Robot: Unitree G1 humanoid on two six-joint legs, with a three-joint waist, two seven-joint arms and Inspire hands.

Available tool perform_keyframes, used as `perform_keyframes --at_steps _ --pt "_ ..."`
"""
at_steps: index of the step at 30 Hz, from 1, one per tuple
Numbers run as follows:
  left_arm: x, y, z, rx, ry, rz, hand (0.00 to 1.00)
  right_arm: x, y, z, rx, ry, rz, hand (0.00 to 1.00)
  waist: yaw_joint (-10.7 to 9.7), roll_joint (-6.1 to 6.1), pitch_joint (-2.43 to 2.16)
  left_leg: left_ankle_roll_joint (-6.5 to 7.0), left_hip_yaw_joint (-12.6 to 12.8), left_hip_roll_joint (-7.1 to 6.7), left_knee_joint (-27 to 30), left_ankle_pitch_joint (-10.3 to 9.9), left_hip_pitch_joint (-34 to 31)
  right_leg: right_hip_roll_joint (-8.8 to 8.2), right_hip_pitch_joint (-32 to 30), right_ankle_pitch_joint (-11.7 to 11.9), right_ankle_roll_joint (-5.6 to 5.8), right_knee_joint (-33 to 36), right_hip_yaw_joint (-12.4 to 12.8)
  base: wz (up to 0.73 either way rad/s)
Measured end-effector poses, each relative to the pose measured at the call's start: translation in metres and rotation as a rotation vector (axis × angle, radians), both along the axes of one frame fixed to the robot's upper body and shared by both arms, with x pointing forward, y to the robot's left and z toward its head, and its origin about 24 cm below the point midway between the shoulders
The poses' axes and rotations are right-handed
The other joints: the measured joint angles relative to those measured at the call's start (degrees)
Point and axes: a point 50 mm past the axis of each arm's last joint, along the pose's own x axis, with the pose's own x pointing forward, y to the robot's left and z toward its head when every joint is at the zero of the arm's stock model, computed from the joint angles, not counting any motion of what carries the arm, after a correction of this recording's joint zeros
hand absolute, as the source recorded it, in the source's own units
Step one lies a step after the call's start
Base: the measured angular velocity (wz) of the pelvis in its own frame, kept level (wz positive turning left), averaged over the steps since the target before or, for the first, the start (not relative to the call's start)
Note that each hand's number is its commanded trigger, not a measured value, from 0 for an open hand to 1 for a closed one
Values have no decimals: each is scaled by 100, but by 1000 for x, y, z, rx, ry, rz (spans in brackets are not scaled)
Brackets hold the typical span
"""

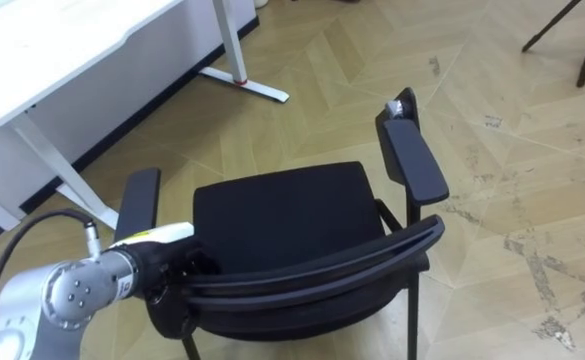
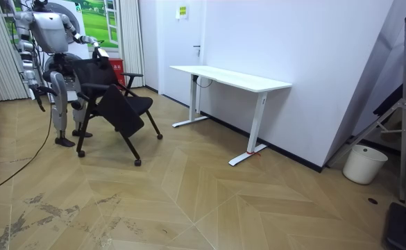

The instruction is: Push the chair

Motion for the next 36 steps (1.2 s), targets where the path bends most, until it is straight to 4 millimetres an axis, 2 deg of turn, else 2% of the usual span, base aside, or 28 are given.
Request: perform_keyframes --at_steps 6,14,20,27,28,29,30,32,34,36 --pt "1 1 -3 0 -9 14 100 -1 -1 0 -13 8 -11 0 -32 48 -4 0 -1 0 -13 -1 0 0 -18 4 0 4 -2 0" --pt "2 3 -3 2 -18 20 100 -16 -1 -1 13 -30 -223 0 -118 43 -4 3 -1 -5 15 -3 11 -3 -28 3 1 -49 0 0" --pt "2 6 -3 22 -27 36 100 -48 2 -2 42 -73 -589 0 -339 52 -4 11 -4 -14 25 -7 7 -3 -38 3 6 -29 63 -1" --pt "2 13 -3 24 -32 98 100 -91 -2 2 -9 -83 -1094 0 -707 67 -12 24 177 14 3 -18 -18 51 -180 1 7 -12 449 -14" --pt "1 17 -3 25 -35 121 100 -95 -6 4 -29 -89 -1173 0 -818 72 -16 25 233 24 -10 -18 -39 58 -229 6 6 -4 521 -25" --pt "0 19 -3 27 -36 128 100 -97 -8 5 -41 -95 -1202 0 -858 83 -24 27 262 31 -15 -20 -46 63 -246 12 8 -2 553 -25" --pt "-1 21 -3 35 -35 142 100 -102 -15 9 -74 -108 -1260 0 -934 113 -57 34 314 41 -18 -39 -91 73 -280 23 13 -1 610 -23" --pt "-1 23 -3 43 -50 160 100 -104 -25 14 -124 -137 -1349 0 -1008 130 -68 42 398 47 -61 -55 -112 75 -363 23 16 95 684 -26" --pt "-1 28 0 57 -68 184 100 -98 -42 23 -183 -184 -1430 0 -1136 125 -74 54 517 63 -61 -63 -153 83 -472 28 25 182 794 -27" --pt "-1 31 2 73 -87 185 100 -88 -59 33 -235 -243 -1454 0 -1179 139 -98 67 607 78 -16 -76 -235 85 -581 30 29 255 854 -21"
